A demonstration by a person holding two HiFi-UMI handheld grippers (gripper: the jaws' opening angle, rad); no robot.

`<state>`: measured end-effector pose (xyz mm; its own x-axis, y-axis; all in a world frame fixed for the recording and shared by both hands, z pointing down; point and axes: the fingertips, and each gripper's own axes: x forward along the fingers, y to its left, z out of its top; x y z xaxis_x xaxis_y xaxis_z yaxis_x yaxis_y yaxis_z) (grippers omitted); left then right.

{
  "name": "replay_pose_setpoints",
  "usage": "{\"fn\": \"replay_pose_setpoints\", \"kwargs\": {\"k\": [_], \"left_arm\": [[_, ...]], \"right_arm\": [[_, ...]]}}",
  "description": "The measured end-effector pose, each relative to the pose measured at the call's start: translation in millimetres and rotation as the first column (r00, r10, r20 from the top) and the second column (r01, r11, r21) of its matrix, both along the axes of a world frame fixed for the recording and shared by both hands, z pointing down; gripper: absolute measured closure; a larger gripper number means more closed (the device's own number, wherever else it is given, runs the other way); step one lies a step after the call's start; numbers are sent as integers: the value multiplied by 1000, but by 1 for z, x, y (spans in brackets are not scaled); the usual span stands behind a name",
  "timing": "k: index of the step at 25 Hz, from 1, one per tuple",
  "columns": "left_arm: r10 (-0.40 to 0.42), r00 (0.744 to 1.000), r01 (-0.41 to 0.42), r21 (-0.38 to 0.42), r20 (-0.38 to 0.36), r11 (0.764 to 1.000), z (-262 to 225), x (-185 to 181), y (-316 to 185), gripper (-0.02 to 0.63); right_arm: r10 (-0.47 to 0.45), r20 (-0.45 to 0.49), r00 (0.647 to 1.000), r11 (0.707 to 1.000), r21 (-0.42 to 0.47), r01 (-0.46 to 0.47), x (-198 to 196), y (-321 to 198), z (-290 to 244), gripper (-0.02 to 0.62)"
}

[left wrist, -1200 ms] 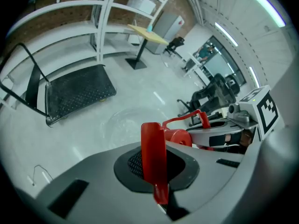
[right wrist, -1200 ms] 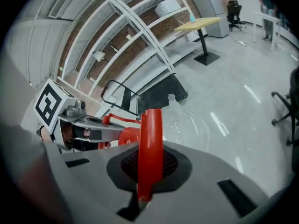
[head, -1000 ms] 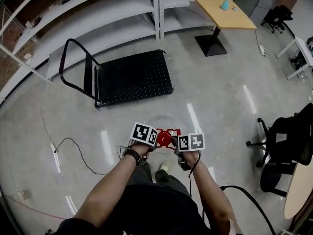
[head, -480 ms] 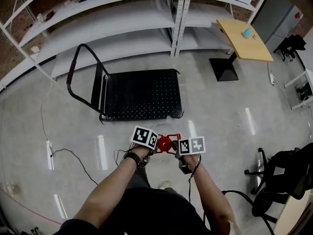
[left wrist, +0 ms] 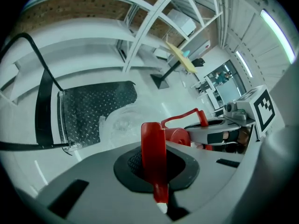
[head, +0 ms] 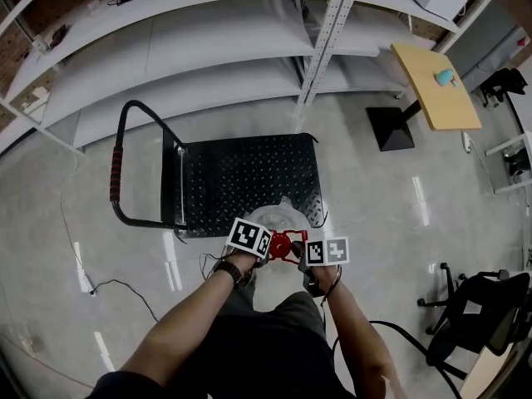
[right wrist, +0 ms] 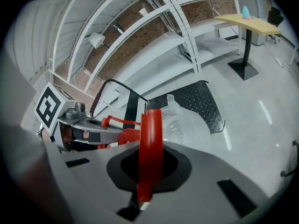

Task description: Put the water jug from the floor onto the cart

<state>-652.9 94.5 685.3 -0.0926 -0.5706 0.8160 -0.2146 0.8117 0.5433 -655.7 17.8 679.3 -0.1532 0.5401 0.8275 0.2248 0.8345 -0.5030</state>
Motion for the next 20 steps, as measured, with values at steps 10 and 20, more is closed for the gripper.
{"fn": "replay_pose_setpoints", "kwargs": {"k": [10,20], "left_arm": [[-93,994,96,-43,55,994,35,-170,89,604],[-187,981,190,-62,54,980,137,-260,115,604]], "right_arm": [[-83,13,996,996,-44,84,-169,88,39,597],[-154,27,988,987,-52,155,-268,113,135,595]]}}
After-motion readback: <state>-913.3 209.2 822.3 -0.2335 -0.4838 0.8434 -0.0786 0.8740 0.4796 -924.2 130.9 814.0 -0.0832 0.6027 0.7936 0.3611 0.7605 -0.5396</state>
